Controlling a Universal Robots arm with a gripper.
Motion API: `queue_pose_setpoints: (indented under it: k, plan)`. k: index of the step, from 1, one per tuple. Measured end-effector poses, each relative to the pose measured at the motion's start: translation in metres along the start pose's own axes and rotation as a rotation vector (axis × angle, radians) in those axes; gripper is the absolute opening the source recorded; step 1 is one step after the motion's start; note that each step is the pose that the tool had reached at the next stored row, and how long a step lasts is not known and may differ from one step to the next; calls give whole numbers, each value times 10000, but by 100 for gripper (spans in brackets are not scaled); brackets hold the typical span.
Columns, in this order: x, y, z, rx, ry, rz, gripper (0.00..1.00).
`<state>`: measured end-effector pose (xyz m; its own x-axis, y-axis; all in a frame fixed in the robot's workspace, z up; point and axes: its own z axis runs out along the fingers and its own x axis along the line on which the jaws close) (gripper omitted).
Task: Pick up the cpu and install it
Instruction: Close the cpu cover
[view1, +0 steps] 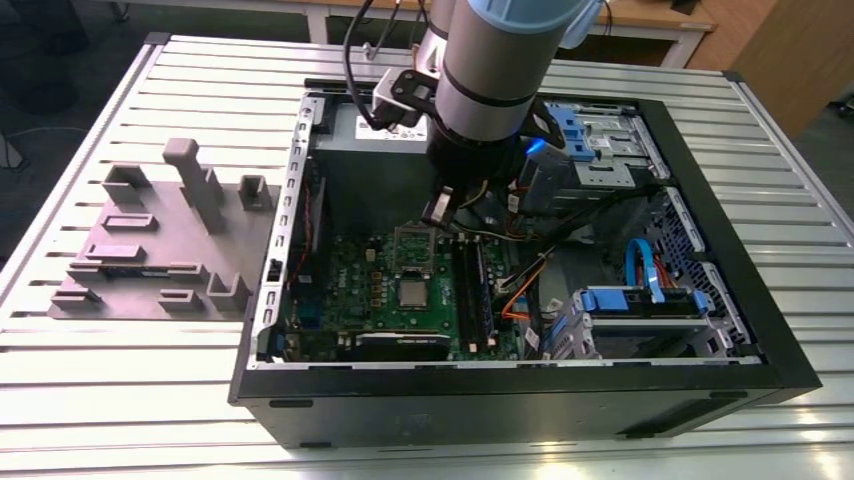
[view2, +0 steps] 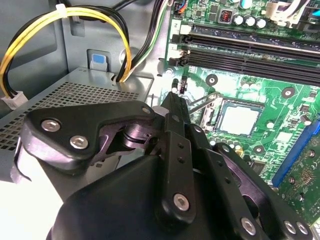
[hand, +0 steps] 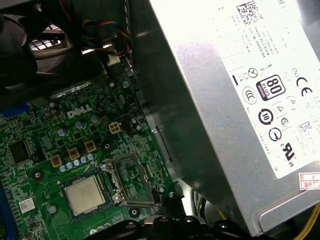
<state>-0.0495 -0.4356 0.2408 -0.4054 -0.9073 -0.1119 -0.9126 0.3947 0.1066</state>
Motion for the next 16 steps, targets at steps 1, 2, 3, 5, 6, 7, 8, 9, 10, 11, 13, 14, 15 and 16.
queue_pose_setpoints:
  k: [1, 2, 3, 5, 6, 7, 8, 9, 10, 11, 13, 14, 15, 16]
  plan:
    - [3, 0, -1, -1, 0, 1, 10]
    - [6, -1, -2, 0, 0, 1, 10]
    - [8, -1, -4, 0, 1, 0, 10]
    - [10, -1, -9, 0, 0, 0, 10]
    - [10, -1, -13, 0, 0, 0, 10]
    - [10, 0, -16, 0, -1, -1, 10]
    - [11, 1, -20, 0, -1, -1, 10]
    - [11, 1, -23, 0, -2, 0, 10]
    - [11, 2, -26, 0, -2, 0, 10]
    - [12, 3, -29, 0, -1, 0, 10]
    - [15, 4, -34, 0, 0, 0, 10]
    - [18, 4, -36, 0, 1, 0, 10]
    - [22, 4, -36, 0, 0, 0, 10]
    - [29, 2, -37, -1, 0, 1, 10]
